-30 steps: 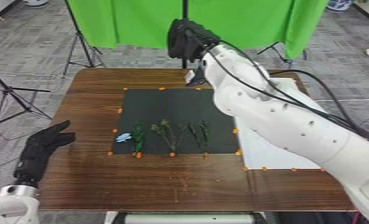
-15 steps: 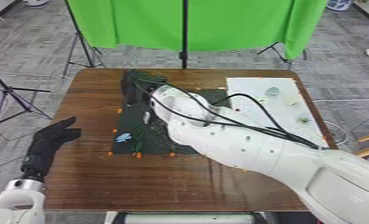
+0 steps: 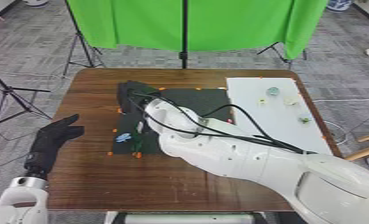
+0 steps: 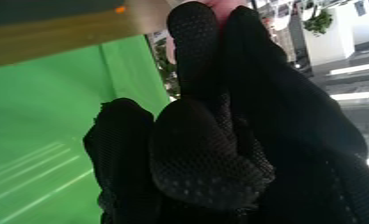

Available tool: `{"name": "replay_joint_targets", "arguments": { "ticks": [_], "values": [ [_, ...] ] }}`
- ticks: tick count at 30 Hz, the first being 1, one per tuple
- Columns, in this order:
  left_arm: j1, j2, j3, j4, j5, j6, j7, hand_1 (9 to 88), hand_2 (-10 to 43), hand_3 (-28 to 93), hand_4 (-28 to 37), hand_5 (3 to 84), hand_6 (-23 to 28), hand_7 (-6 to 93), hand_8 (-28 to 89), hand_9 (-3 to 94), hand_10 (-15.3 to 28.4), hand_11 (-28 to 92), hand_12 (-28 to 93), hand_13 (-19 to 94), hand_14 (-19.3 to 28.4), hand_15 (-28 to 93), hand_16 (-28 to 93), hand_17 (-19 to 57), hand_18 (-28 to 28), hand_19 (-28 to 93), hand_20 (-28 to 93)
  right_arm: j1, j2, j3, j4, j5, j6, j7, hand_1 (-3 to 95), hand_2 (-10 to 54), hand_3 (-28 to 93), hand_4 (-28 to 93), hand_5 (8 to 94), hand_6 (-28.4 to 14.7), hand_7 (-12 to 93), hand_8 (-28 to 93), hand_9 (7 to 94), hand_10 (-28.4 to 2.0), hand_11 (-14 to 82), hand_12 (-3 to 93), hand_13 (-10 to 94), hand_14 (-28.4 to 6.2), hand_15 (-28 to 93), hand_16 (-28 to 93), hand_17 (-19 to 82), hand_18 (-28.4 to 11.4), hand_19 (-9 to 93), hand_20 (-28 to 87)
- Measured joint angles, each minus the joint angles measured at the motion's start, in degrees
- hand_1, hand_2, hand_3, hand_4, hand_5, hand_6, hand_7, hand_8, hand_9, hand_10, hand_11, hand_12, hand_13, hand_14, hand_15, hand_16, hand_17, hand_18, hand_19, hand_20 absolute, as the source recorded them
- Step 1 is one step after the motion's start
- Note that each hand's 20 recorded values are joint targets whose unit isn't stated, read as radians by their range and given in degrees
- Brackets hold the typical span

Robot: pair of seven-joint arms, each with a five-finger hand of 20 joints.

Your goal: Arrange flowers

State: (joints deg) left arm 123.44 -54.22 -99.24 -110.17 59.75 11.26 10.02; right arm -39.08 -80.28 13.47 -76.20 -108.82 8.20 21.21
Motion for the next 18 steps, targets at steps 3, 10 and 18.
{"name": "replay_joint_targets", "arguments": {
  "ticks": [3,10,18],
  "values": [
    [0.0,-0.05,0.13,0.0,0.01,-0.02,0.03,23.9,27.0,67,-28.3,44.4,8.5,8.5,-6,50.4,15.5,20,10,43,19.2,18,-4,12.3,11.9,11,15,-0.98,0.27,0.15,-0.7,-0.35,-0.69,0.7,62.7,-9.5,57,-17,76.7,0.2,25,7,92.0,-7.9,4.9,34.3,94,0.9,66,30,68,-13.2,93,61],
    [0.0,-0.2,0.25,-0.01,0.03,-0.07,0.04,23.7,26.9,67,-28.3,44.4,8.5,8.5,-6,50.4,15.6,20,10,42,19.2,18,-4,12.3,11.9,11,15,-1.91,-0.99,0.79,3.96,-1.77,-3.32,-0.18,60.7,-9.5,59,-17,74.6,1.0,24,5,89.3,-8.6,3.5,31.2,94,0.9,65,29,67,-13.2,93,60],
    [0.06,-0.29,0.3,-0.04,0.03,-0.12,0.04,23.7,26.5,67,-28.3,44.3,8.5,8.4,-6,50.3,15.6,20,10,42,19.2,18,-4,12.3,11.9,11,15,-1.88,-1.11,1.02,5.44,-3.14,-4.84,0.09,57.5,-9.5,59,-16,67.3,2.1,24,2,85.2,-8.8,5.0,29.7,94,0.5,62,32,67,-12.9,93,59]
  ]
}}
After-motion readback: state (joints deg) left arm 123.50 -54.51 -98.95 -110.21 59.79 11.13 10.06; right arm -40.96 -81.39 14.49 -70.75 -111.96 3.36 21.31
